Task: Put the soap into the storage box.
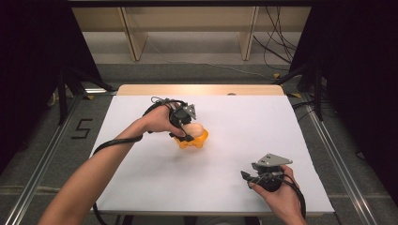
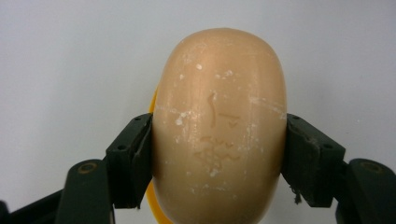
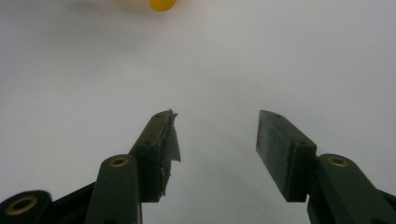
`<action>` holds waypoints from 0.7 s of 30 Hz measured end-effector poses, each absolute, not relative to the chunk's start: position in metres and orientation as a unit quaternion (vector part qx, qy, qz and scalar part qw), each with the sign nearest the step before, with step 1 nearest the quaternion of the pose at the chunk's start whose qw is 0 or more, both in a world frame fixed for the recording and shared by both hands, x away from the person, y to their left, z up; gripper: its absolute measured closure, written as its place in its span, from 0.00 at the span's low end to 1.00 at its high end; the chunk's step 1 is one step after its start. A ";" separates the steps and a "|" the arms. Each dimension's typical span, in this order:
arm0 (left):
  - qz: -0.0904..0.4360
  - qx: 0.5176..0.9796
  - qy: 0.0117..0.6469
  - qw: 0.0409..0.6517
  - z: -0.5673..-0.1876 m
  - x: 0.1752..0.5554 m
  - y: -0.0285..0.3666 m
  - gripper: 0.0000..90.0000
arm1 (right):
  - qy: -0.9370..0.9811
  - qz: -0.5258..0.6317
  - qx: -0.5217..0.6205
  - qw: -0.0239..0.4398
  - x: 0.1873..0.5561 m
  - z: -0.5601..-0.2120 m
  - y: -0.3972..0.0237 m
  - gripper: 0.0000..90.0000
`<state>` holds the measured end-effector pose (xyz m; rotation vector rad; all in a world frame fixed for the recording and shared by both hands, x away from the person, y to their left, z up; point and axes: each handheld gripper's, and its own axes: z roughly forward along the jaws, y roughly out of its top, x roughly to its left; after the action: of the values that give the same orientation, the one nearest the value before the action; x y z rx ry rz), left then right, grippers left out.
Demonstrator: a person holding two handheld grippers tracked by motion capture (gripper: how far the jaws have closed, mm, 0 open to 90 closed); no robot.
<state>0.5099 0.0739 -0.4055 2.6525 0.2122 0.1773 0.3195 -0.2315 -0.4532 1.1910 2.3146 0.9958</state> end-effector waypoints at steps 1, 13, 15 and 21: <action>0.063 0.967 0.079 0.234 -0.406 0.510 0.074 0.35 | 0.817 0.352 0.421 0.176 0.319 -0.453 -0.231 0.53; 0.065 0.969 0.085 0.223 -0.409 0.510 0.072 0.35 | 0.824 0.351 0.409 0.176 0.320 -0.454 -0.231 0.52; 0.067 0.969 0.086 0.221 -0.410 0.510 0.073 0.35 | 0.823 0.351 0.410 0.176 0.320 -0.454 -0.231 0.52; 0.071 0.971 0.078 0.215 -0.409 0.510 0.072 0.35 | 0.822 0.350 0.416 0.168 0.319 -0.453 -0.230 0.52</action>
<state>0.5102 0.0724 -0.4092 2.6931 0.2173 0.1965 0.3191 -0.2300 -0.4529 1.1839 2.3388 0.9948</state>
